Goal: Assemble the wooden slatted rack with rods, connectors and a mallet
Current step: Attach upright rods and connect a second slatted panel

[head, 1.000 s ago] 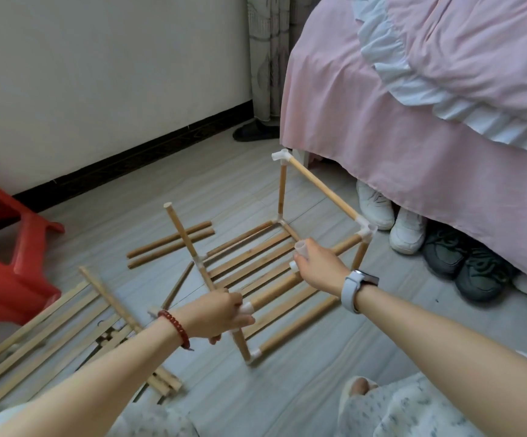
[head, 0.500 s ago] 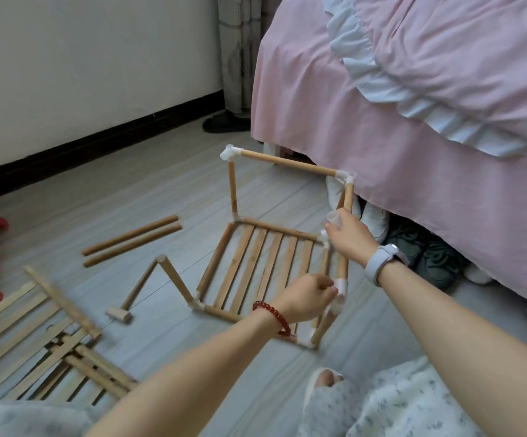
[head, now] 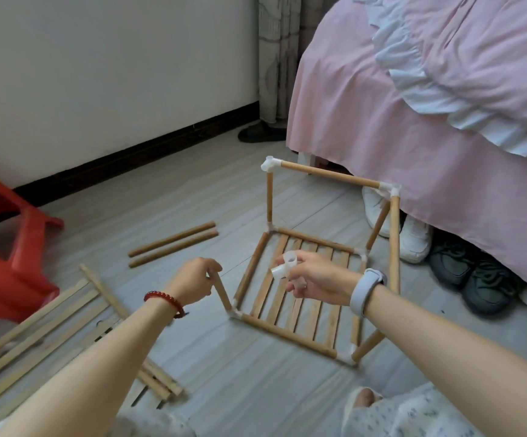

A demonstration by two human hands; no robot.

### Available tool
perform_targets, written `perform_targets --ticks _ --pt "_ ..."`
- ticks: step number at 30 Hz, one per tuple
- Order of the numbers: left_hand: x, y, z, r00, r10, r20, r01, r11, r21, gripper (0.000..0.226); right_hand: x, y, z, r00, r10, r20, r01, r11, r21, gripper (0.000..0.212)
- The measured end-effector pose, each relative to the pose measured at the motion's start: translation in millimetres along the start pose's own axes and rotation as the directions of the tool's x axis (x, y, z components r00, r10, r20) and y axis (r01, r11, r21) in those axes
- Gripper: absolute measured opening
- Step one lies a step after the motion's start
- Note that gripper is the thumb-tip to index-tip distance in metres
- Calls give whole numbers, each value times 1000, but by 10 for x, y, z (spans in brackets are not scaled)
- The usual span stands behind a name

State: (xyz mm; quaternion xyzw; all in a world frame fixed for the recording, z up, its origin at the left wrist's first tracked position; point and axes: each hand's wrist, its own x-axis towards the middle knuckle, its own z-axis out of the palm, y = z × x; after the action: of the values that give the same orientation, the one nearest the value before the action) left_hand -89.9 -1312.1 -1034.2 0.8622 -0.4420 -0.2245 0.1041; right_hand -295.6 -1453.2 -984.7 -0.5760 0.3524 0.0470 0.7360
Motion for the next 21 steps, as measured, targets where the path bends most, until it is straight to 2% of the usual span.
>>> perform_targets --ticks 2,5,8,11,13,14,16,21 --pt "-90 54 54 1000 16 -27 -18 998 -64 30 44 14 65 999 4 39 -4 1000 13 37" --pt "-315 184 177 994 107 38 -101 987 -126 26 59 65 96 998 -16 53 23 993 -119 45" --pt "-541 318 297 992 101 69 -69 929 -364 14 32 121 119 995 -46 83 66 965 -256 42" --pt "-713 375 412 991 -9 133 99 716 -691 11 0 193 219 989 -107 107 137 933 -332 37" --pt "-775 373 456 974 -59 218 216 537 -816 14 -17 236 285 980 -167 107 192 930 -313 36" --pt "-793 366 455 962 -72 263 265 472 -841 14 -23 254 312 976 -192 103 215 928 -304 35" --pt "-805 338 426 939 -81 335 337 422 -842 16 -20 289 355 971 -218 95 237 916 -324 31" --pt "-804 293 384 928 -78 363 358 453 -816 19 12 362 357 979 -185 84 203 865 -459 27"
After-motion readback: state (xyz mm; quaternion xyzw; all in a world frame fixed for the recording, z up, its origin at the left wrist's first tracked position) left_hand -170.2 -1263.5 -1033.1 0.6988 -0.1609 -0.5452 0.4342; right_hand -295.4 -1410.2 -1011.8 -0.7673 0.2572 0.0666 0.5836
